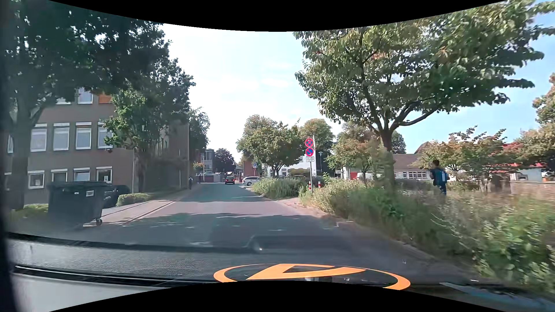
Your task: Follow the waypoints while adhering to traffic rules and regulations
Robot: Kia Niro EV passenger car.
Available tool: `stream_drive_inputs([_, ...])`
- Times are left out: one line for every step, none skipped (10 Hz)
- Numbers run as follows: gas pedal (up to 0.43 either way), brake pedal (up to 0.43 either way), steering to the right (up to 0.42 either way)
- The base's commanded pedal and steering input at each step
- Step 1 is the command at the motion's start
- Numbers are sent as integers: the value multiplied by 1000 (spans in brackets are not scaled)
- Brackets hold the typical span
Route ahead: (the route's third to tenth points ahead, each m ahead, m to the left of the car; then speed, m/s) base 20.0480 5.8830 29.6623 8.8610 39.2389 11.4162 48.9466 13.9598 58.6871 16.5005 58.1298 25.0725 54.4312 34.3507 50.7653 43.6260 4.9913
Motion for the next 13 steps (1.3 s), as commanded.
stream_drive_inputs([0, 0, -75])
stream_drive_inputs([0, 0, -76])
stream_drive_inputs([0, 0, -77])
stream_drive_inputs([0, 0, -81])
stream_drive_inputs([8, 0, -84])
stream_drive_inputs([20, 0, -85])
stream_drive_inputs([20, 0, -87])
stream_drive_inputs([20, 0, -90])
stream_drive_inputs([20, 0, -91])
stream_drive_inputs([28, 0, -93])
stream_drive_inputs([28, 0, -99])
stream_drive_inputs([28, 0, -104])
stream_drive_inputs([28, 0, -108])
